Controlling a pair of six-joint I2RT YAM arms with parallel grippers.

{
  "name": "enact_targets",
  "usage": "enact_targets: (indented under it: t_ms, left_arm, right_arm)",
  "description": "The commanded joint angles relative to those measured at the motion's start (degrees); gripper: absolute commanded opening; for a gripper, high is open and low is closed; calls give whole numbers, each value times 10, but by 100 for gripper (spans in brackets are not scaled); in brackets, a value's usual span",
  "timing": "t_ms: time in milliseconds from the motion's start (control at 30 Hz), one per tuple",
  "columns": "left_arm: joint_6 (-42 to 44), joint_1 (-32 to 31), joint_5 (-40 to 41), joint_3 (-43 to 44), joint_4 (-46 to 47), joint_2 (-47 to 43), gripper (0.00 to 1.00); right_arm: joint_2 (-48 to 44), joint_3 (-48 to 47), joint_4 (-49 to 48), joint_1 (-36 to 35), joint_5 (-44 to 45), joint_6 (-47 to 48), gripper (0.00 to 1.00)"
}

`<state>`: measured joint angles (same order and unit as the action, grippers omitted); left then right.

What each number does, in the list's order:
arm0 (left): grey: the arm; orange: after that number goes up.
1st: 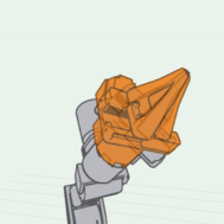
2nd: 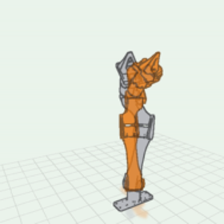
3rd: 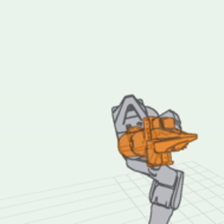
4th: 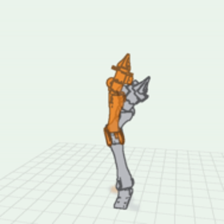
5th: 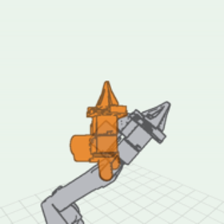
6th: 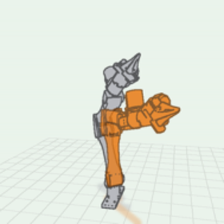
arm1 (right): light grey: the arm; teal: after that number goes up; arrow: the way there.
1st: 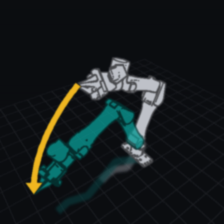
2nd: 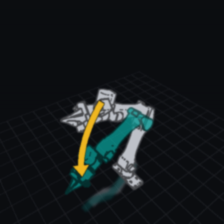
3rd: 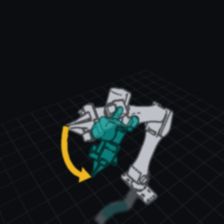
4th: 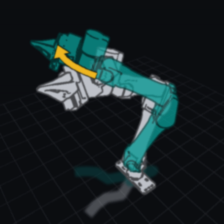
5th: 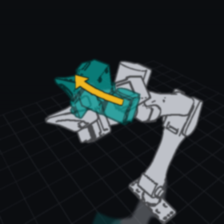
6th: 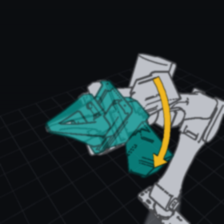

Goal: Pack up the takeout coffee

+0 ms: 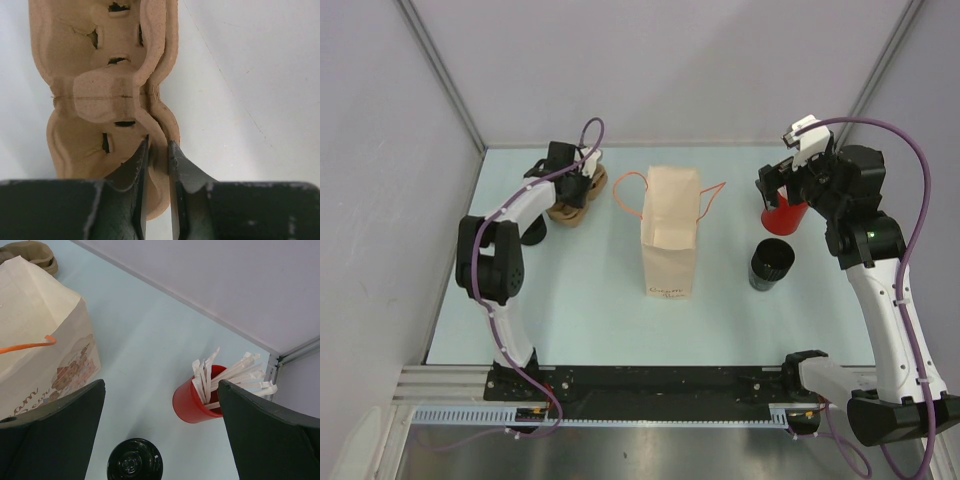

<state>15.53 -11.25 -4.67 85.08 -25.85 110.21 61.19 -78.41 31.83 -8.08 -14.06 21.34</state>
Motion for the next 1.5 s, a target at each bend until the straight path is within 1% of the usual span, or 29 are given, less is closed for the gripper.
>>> enact_targets:
  t_ms: [0, 100, 300, 467, 500, 600, 667, 800, 900, 1000, 1033, 1267, 1300, 1433, 1467]
  left_arm:
    - [-2, -2, 8, 26, 10, -47, 14]
    - [-3, -2, 12, 33, 9, -54, 14]
    - [2, -1, 26, 50, 5, -71, 11]
    - [13, -1, 45, 79, 0, -93, 11]
    - [19, -1, 68, 94, -4, -96, 11]
    - [28, -2, 83, 133, -17, -111, 11]
    - [35, -1, 87, 155, -27, -119, 12]
    - [46, -2, 82, 229, -63, -144, 11]
    - [56, -4, 56, 264, -87, -169, 11]
    - [69, -14, 13, 263, -95, -198, 12]
    - [71, -24, 5, 260, -99, -220, 12]
    - [105, -76, -104, 193, -112, -327, 12]
    - [108, -83, -131, 185, -112, -337, 12]
    - [126, -135, -184, 156, -126, -387, 12]
    - [131, -145, -196, 158, -147, -391, 12]
  right_arm:
    - [-14, 0, -24, 3, -7, -8, 100]
    - [-15, 0, -23, 2, -7, -8, 100]
    - [-18, -1, -23, 3, -6, -9, 100]
    - [-18, -1, -27, 2, -4, -9, 100]
    - [-19, -1, -27, 2, -4, -9, 100]
    - [-19, -1, -36, 2, 6, -13, 100]
    - [-19, -1, -43, 2, 18, -17, 100]
    - [-18, -2, -54, 1, 42, -23, 100]
    - [-15, -6, -63, 1, 63, -27, 100]
    - [-12, -9, -71, 2, 81, -31, 100]
    - [-11, -10, -75, 2, 87, -32, 100]
    - [-5, -11, -86, 11, 94, -42, 100]
    - [-4, -11, -86, 15, 94, -43, 100]
    - [-2, -10, -88, 22, 93, -46, 100]
    - [-2, -10, -87, 24, 94, -47, 100]
